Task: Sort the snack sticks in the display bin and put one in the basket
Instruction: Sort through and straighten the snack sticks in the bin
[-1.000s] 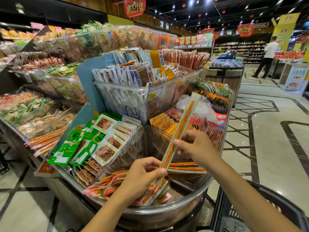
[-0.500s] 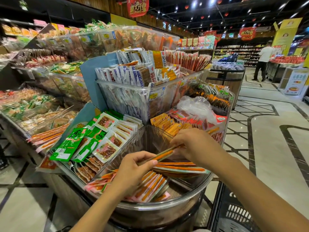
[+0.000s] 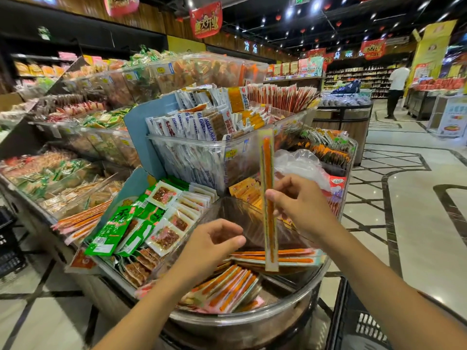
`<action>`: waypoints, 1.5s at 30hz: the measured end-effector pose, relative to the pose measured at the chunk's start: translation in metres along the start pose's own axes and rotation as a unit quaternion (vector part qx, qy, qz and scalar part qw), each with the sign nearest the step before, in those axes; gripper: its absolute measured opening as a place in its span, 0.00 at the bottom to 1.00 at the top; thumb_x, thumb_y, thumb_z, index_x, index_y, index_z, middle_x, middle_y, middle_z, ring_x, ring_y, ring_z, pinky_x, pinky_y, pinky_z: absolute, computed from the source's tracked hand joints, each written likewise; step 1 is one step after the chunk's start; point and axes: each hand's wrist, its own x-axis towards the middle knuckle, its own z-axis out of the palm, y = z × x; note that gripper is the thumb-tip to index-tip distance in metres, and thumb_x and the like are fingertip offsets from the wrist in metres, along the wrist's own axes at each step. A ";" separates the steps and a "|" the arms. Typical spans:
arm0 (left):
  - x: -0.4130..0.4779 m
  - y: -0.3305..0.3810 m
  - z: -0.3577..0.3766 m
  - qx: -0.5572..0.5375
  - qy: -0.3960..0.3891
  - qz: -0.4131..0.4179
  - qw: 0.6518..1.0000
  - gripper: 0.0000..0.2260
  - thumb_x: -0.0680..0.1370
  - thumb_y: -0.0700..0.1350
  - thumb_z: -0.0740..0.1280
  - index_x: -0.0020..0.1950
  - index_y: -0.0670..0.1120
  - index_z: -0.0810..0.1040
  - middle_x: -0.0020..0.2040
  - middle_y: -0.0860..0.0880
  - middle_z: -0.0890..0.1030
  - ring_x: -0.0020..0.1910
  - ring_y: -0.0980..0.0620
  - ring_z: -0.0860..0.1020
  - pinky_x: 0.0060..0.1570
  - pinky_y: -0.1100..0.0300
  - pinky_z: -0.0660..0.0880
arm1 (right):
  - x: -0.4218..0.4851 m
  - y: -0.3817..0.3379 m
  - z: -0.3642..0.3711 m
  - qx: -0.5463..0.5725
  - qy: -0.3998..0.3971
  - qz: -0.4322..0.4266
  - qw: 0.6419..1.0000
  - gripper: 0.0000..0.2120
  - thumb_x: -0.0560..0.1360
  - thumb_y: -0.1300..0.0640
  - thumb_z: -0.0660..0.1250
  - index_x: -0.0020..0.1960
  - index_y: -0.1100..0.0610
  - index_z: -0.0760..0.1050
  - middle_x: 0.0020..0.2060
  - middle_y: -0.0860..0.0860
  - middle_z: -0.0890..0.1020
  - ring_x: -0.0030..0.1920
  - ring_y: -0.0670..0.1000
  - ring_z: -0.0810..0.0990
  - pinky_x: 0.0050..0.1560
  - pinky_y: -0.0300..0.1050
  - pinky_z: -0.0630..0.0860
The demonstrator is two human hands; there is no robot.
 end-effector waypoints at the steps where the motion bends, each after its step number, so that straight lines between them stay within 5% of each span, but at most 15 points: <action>1: -0.001 -0.002 0.006 0.015 -0.027 0.003 1.000 0.06 0.75 0.44 0.75 0.52 0.51 0.85 0.46 0.53 0.86 0.47 0.57 0.84 0.46 0.64 0.78 | -0.001 0.002 0.000 0.032 0.010 0.012 0.999 0.06 0.78 0.62 0.71 0.44 0.59 0.76 0.35 0.55 0.83 0.30 0.49 0.82 0.32 0.40 0.76; 4: 0.000 -0.006 0.023 0.021 -0.070 0.011 0.997 0.08 0.75 0.44 0.76 0.53 0.50 0.84 0.48 0.51 0.86 0.49 0.53 0.84 0.53 0.58 0.80 | -0.008 0.006 0.003 0.109 0.030 0.045 0.993 0.06 0.78 0.66 0.68 0.45 0.64 0.73 0.34 0.59 0.81 0.29 0.49 0.82 0.30 0.38 0.77; 11: 0.009 -0.014 0.028 0.074 -0.045 0.031 0.996 0.05 0.75 0.42 0.76 0.48 0.51 0.84 0.42 0.47 0.85 0.43 0.47 0.83 0.47 0.49 0.81 | -0.015 0.018 -0.001 0.169 0.039 0.077 0.982 0.05 0.79 0.65 0.69 0.49 0.62 0.72 0.40 0.60 0.81 0.30 0.50 0.81 0.28 0.38 0.76; 16: 0.011 -0.024 0.008 0.140 -0.093 0.042 0.985 0.03 0.78 0.43 0.73 0.48 0.51 0.82 0.39 0.52 0.83 0.36 0.57 0.79 0.41 0.58 0.76 | -0.008 0.022 -0.020 0.151 0.086 0.061 0.983 0.06 0.81 0.58 0.66 0.50 0.61 0.73 0.33 0.53 0.81 0.28 0.53 0.79 0.27 0.42 0.76; 19: 0.012 -0.029 -0.004 0.171 -0.097 0.052 0.979 0.04 0.78 0.43 0.73 0.48 0.52 0.82 0.41 0.53 0.83 0.40 0.57 0.80 0.42 0.59 0.75 | -0.007 0.034 -0.024 0.120 0.085 0.065 0.987 0.11 0.83 0.55 0.63 0.47 0.63 0.73 0.27 0.50 0.80 0.27 0.53 0.82 0.26 0.42 0.75; 23: 0.015 -0.030 -0.011 0.254 -0.079 0.058 0.962 0.05 0.78 0.45 0.72 0.48 0.56 0.79 0.42 0.57 0.81 0.41 0.55 0.79 0.40 0.62 0.73 | -0.012 0.049 -0.026 0.087 0.082 0.044 0.992 0.10 0.84 0.55 0.62 0.49 0.57 0.80 0.45 0.48 0.80 0.30 0.53 0.83 0.26 0.40 0.74; 28: 0.023 -0.027 -0.008 0.339 -0.054 0.060 0.937 0.10 0.73 0.53 0.76 0.49 0.58 0.76 0.39 0.58 0.82 0.39 0.59 0.79 0.38 0.61 0.76 | -0.020 0.065 -0.032 0.039 0.083 0.067 0.994 0.12 0.84 0.54 0.61 0.47 0.54 0.81 0.34 0.50 0.81 0.31 0.54 0.82 0.28 0.40 0.72; 31: 0.029 -0.029 -0.003 0.419 -0.023 0.090 0.903 0.13 0.74 0.54 0.75 0.51 0.59 0.74 0.39 0.57 0.80 0.37 0.60 0.78 0.38 0.55 0.77 | -0.024 0.076 -0.038 -0.046 0.073 0.075 0.994 0.17 0.85 0.52 0.58 0.55 0.61 0.81 0.37 0.54 0.84 0.31 0.49 0.83 0.36 0.48 0.78; 34: 0.035 -0.034 0.005 0.471 -0.009 0.132 0.872 0.11 0.75 0.55 0.74 0.54 0.59 0.76 0.42 0.57 0.81 0.41 0.57 0.78 0.40 0.56 0.77 | -0.031 0.083 -0.045 -0.115 0.060 0.074 0.989 0.20 0.85 0.53 0.56 0.47 0.65 0.80 0.34 0.57 0.82 0.32 0.48 0.83 0.46 0.53 0.79; 37: 0.045 -0.045 0.014 0.515 -0.024 0.159 0.842 0.13 0.74 0.54 0.74 0.57 0.56 0.81 0.47 0.57 0.82 0.47 0.53 0.78 0.43 0.56 0.75 | -0.040 0.087 -0.051 -0.132 0.063 0.077 0.986 0.19 0.84 0.54 0.58 0.47 0.65 0.82 0.40 0.59 0.85 0.42 0.54 0.83 0.48 0.43 0.74; 41: 0.060 -0.059 0.028 0.548 -0.053 0.139 0.823 0.13 0.78 0.53 0.70 0.63 0.56 0.81 0.54 0.55 0.81 0.51 0.51 0.77 0.49 0.53 0.77 | -0.048 0.090 -0.053 -0.132 0.054 0.063 0.988 0.13 0.82 0.53 0.64 0.63 0.51 0.81 0.55 0.45 0.82 0.56 0.44 0.78 0.62 0.45 0.75; 45: 0.073 -0.065 0.044 0.568 -0.094 0.102 0.811 0.10 0.81 0.50 0.64 0.57 0.56 0.83 0.51 0.54 0.82 0.53 0.49 0.80 0.47 0.52 0.79 | -0.053 0.097 -0.053 -0.190 0.028 0.073 0.979 0.05 0.79 0.48 0.67 0.54 0.46 0.79 0.47 0.42 0.82 0.46 0.43 0.79 0.48 0.43 0.74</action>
